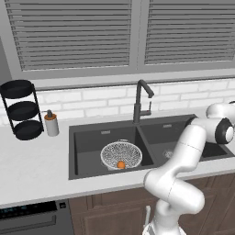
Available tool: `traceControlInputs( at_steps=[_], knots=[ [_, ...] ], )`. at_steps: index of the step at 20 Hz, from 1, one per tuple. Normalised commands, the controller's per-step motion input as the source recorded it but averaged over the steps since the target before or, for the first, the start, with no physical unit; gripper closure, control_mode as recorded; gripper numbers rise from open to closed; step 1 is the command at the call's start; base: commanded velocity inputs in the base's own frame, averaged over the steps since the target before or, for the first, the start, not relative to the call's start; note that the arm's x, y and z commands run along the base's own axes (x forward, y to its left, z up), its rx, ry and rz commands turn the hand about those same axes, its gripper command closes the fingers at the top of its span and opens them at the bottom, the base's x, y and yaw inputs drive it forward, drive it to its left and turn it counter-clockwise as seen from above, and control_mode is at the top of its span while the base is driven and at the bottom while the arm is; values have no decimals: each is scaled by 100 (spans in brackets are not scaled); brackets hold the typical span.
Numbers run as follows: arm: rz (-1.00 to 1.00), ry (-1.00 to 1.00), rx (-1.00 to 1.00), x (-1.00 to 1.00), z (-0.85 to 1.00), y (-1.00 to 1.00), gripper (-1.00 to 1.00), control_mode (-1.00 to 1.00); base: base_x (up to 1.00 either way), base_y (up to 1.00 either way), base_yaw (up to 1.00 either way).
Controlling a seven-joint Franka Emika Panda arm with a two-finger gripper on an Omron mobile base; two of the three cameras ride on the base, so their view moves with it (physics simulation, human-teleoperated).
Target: Put the colander in the sink, put the apple, tangerine in the colander, and turn on the sink faucet and pour water over the colander.
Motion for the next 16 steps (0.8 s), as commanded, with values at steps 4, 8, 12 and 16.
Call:
traceControlInputs(
  at_steps=[4,8,12,16],
  knots=[
    [0,0,0,-5,-17,0,100,-100,0,0,0],
    [0,0,0,-5,-12,0,100,-100,0,0,0],
    [0,0,0,-20,-2,10,100,-100,0,0,0],
    [0,-2,0,-51,0,24,100,-100,0,0,0]
  ],
)
